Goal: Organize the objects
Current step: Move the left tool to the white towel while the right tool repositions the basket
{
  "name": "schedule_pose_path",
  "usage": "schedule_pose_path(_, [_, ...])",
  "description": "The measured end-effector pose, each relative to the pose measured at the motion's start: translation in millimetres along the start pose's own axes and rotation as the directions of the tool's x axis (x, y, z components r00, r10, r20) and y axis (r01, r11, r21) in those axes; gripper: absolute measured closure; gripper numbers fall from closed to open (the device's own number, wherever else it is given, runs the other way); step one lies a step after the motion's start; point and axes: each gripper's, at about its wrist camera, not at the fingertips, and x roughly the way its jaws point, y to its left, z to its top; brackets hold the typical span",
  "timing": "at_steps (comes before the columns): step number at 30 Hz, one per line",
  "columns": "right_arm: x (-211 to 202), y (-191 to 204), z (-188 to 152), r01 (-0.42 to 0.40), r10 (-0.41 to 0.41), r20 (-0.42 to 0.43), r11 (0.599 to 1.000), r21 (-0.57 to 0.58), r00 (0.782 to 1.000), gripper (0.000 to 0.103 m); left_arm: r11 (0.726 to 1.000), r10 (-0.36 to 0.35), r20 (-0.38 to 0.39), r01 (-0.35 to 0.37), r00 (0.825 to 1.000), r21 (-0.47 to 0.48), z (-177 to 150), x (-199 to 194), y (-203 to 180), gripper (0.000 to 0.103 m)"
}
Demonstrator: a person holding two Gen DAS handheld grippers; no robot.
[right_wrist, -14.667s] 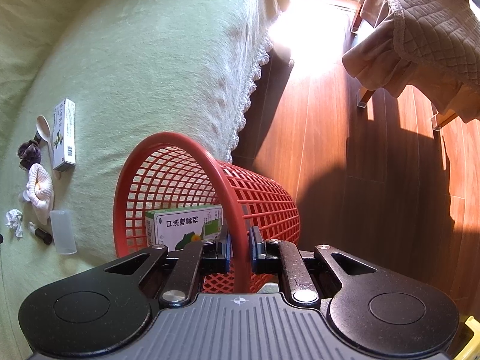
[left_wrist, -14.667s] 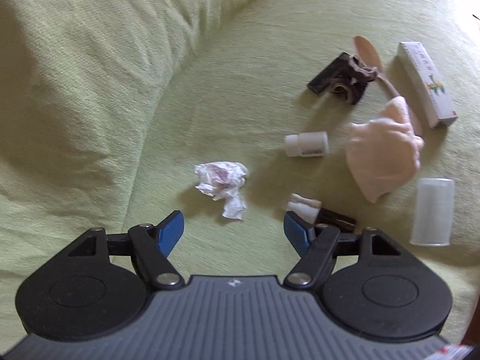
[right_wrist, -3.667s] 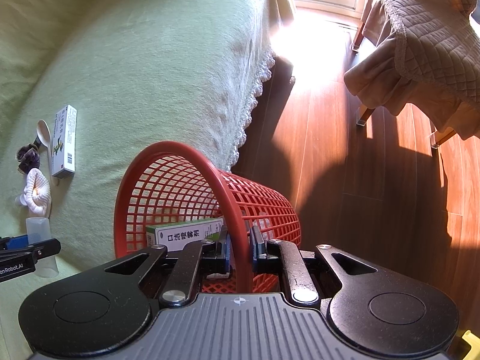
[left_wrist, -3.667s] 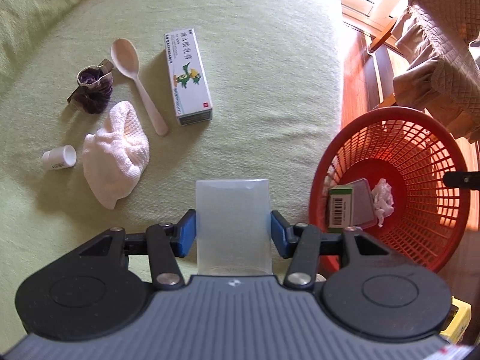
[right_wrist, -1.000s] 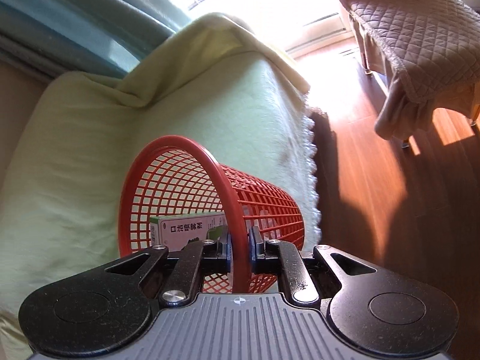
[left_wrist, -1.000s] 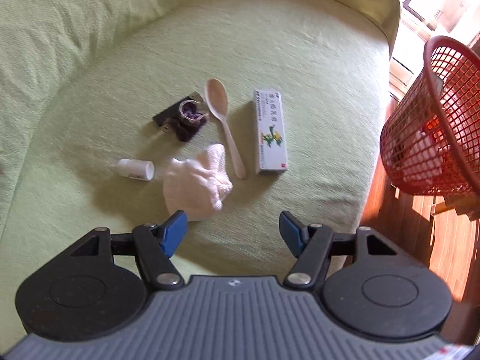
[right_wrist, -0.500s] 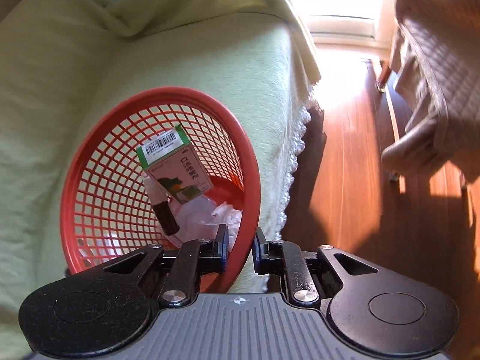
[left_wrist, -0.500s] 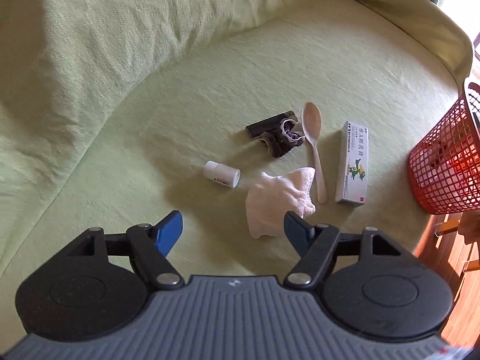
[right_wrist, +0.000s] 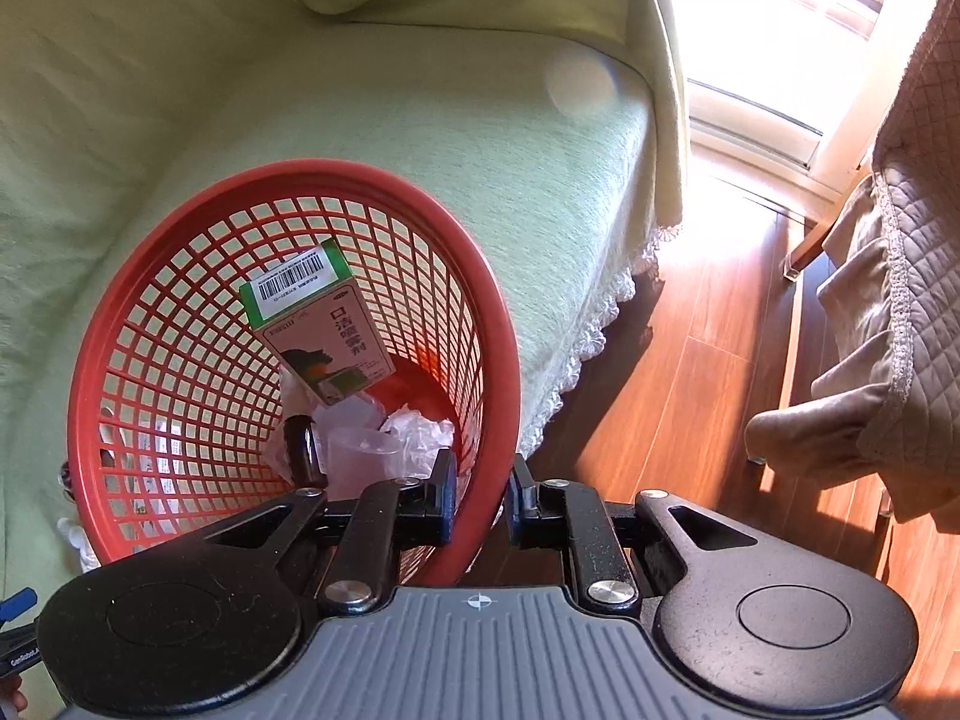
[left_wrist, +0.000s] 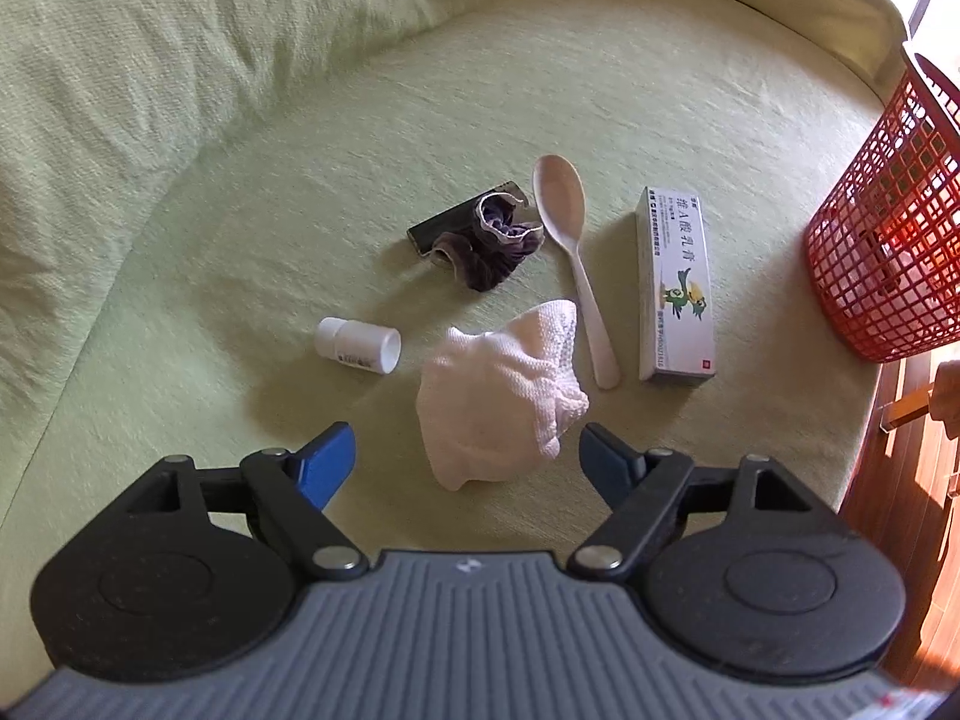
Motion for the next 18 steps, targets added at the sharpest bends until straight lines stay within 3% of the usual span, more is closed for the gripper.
schedule_pose_path(4, [0.7,2.7,0.2,0.017,-0.017,-0.001,0.999,-0.035,1.0,0.09,0.999,-0.011,-0.033,0.012,0.999,0.035,8.6,20.2,5.0,0.023])
schedule_pose_path(9, [0.1,3.5,3.2,0.025,-0.025,0.006,0.999,-0.023,1.0,0.09,0.994,-0.102,-0.081,0.104,0.991,0.025,22.2,38.9,9.3,0.024])
schedule_pose_path(12, [-0.5,6.4,1.8,0.038,-0.038,0.007,0.999,-0.032,0.999,0.09,0.992,-0.118,-0.097,0.121,0.988,0.03,28.7,49.3,5.5,0.024])
schedule_pose_path(14, [-0.5,7.0,1.2,0.043,-0.043,0.006,0.998,-0.034,0.999,0.09,0.992,-0.117,-0.109,0.122,0.987,0.041,31.7,56.4,1.6,0.027])
schedule_pose_path(18, [0.3,7.2,1.7,0.049,-0.049,0.002,0.998,-0.031,0.999,0.09,0.989,-0.107,-0.142,0.12,0.984,0.085,35.8,67.3,-8.8,0.047])
